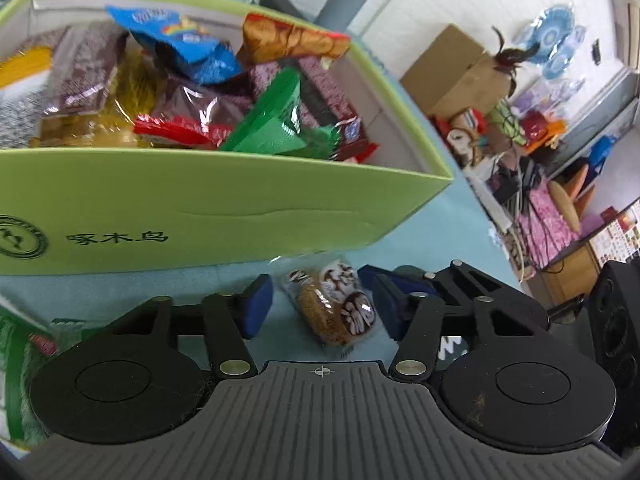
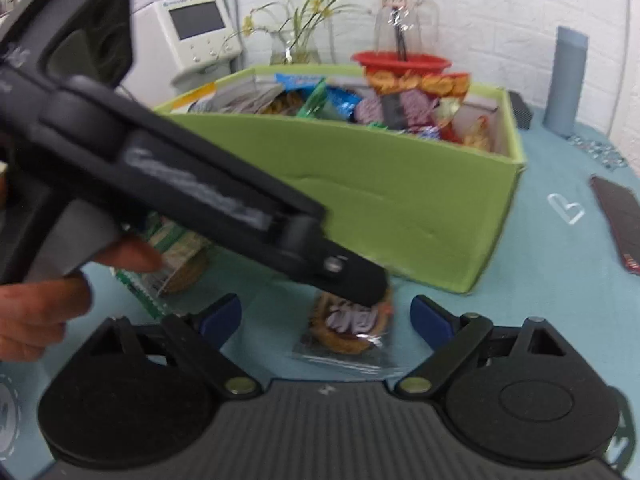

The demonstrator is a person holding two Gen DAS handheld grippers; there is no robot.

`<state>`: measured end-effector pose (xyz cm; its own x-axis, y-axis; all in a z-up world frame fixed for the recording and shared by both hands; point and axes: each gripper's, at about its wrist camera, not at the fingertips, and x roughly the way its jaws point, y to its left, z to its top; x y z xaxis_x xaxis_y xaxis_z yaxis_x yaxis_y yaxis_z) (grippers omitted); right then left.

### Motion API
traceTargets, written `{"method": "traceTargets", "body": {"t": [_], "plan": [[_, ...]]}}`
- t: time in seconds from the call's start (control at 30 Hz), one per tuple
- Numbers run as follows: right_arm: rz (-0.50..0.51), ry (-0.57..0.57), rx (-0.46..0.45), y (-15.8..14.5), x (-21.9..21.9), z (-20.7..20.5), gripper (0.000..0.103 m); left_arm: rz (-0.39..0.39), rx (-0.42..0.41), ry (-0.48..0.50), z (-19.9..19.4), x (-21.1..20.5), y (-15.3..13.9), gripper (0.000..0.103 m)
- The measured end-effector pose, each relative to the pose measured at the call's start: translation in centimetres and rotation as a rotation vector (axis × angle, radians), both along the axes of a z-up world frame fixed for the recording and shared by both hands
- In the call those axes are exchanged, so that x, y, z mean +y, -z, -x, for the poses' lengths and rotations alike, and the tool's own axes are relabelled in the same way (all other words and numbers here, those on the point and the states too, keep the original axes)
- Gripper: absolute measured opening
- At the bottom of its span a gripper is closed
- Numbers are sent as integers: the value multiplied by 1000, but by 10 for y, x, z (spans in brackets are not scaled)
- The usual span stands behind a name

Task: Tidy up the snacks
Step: 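Move the left tool toward the round cookie packet, then grasp the round cookie packet with the left tool, then carry the round cookie packet into the box and open the left tool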

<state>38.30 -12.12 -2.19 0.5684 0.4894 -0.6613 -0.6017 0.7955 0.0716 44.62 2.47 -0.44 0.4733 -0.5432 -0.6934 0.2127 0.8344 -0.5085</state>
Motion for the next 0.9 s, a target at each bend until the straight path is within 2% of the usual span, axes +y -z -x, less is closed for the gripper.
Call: {"method": "traceTargets", "body": {"t": [0.1,0.23,0.43,0.5,0.6,0.67,0.73,0.77,0.8,0.83,0.87,0.9], "plan": [[-6,-20,-3,0,4,18,92,9,-2,18,9,1,2,15],[-28,-18,0,2,2,58,92,24,4,28,43,9,7,15],[-61,-17,-12,3,5,130,93,38,-22,0,122,16,9,16],[-58,-19,-19,4,7,144,93,23,-45,-10,141,16,8,19],[-54,24,-44,-1,5,154,92,-5,-84,-36,158,20,2,31],[-56,65,-73,-6,-1,159,92,-12,-123,-51,165,22,-3,44],[-56,83,-80,-8,-3,161,92,-3,-128,-56,165,22,-3,49],[-48,82,-78,-6,-2,160,92,2,-121,-50,163,22,-2,48],[-34,78,-75,-3,0,162,87,3,-107,-43,160,20,1,46],[-14,74,-67,1,3,155,73,4,-92,-33,158,18,4,38],[-2,70,-89,3,6,153,71,12,-90,-19,157,17,7,20],[5,73,-97,2,8,154,61,14,-81,0,156,14,9,12]]}}
